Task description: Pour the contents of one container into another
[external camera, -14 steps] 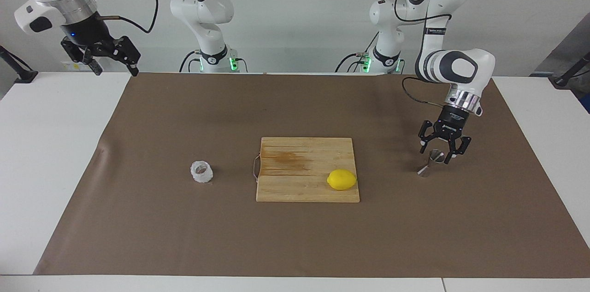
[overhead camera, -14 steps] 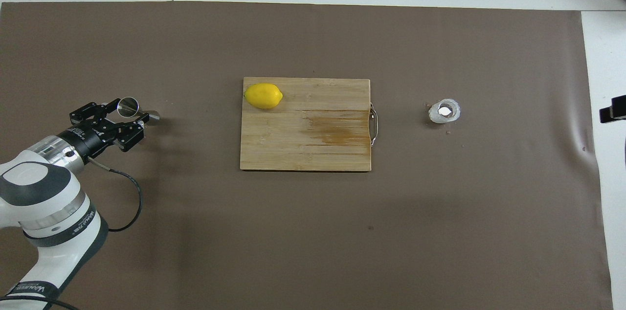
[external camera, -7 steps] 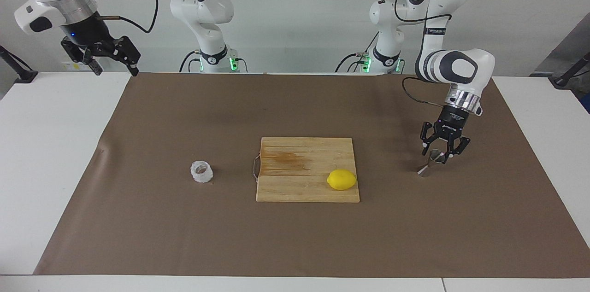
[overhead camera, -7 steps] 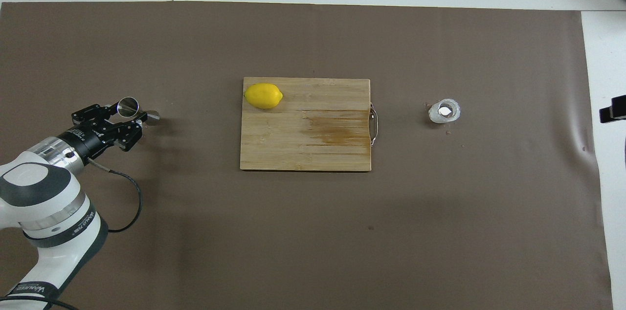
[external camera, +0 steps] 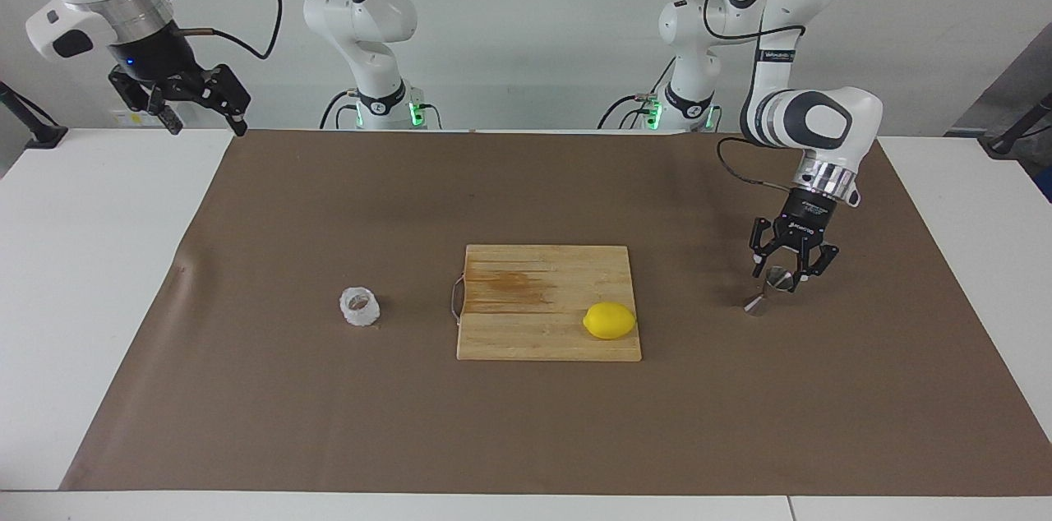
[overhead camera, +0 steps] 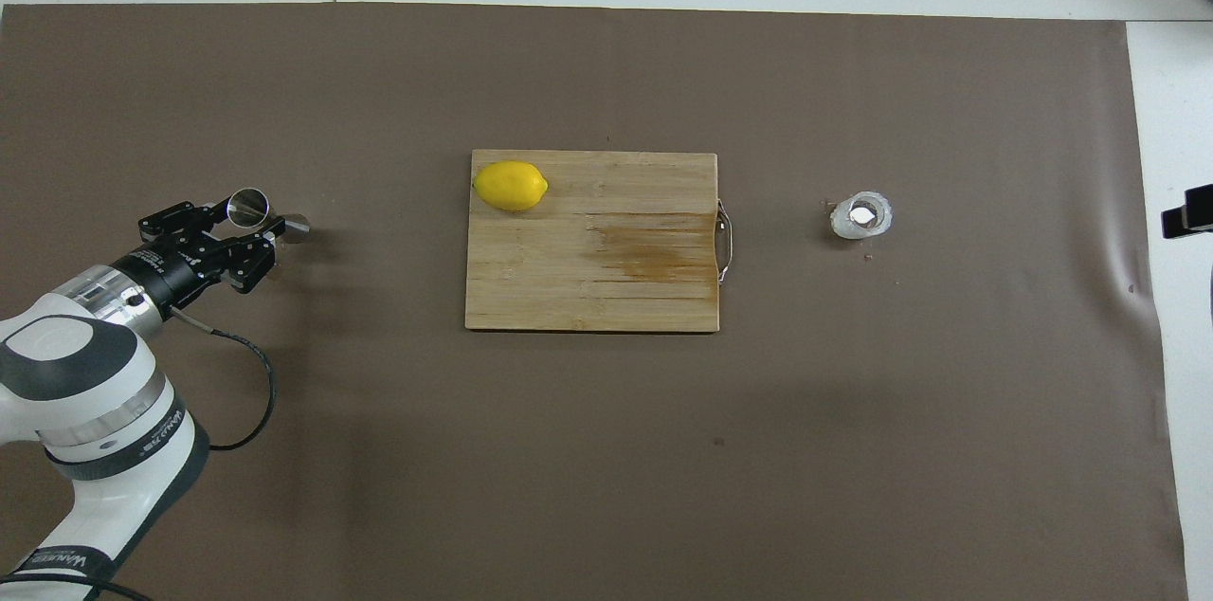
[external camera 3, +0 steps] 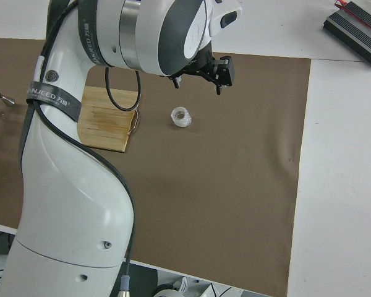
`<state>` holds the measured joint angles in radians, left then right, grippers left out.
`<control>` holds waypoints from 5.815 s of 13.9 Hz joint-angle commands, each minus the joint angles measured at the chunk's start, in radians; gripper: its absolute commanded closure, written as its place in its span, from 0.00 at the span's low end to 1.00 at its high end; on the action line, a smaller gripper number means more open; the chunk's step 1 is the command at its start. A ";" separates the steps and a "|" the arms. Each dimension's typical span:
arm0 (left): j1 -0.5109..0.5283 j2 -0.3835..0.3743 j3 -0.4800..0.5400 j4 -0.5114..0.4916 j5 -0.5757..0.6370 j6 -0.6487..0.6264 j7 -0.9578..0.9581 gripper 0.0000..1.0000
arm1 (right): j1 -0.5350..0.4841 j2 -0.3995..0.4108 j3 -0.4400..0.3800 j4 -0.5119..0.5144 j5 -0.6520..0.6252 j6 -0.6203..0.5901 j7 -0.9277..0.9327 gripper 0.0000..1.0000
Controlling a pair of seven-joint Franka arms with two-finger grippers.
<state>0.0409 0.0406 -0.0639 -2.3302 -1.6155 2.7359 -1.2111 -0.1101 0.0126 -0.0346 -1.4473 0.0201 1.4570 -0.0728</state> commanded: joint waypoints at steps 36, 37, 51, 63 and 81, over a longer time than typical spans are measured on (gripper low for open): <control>-0.021 -0.011 -0.013 0.092 -0.023 -0.041 0.007 1.00 | -0.003 -0.010 0.005 -0.007 -0.006 -0.009 0.016 0.00; -0.033 -0.019 -0.043 0.112 -0.021 -0.033 -0.004 1.00 | -0.003 -0.010 0.007 -0.007 -0.006 -0.009 0.016 0.00; -0.434 0.080 -0.155 0.336 -0.012 0.366 -0.283 1.00 | -0.003 -0.010 0.007 -0.007 -0.006 -0.009 0.016 0.00; -0.508 0.303 -0.323 0.427 0.028 0.479 -0.326 1.00 | -0.003 -0.010 0.007 -0.007 -0.006 -0.009 0.016 0.00; -0.549 0.325 -0.323 0.423 0.071 0.502 -0.324 0.93 | -0.003 -0.010 0.007 -0.007 -0.006 -0.009 0.016 0.00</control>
<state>-0.4926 0.3484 -0.3933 -1.9290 -1.5555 3.2118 -1.5299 -0.1101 0.0126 -0.0346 -1.4474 0.0201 1.4570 -0.0728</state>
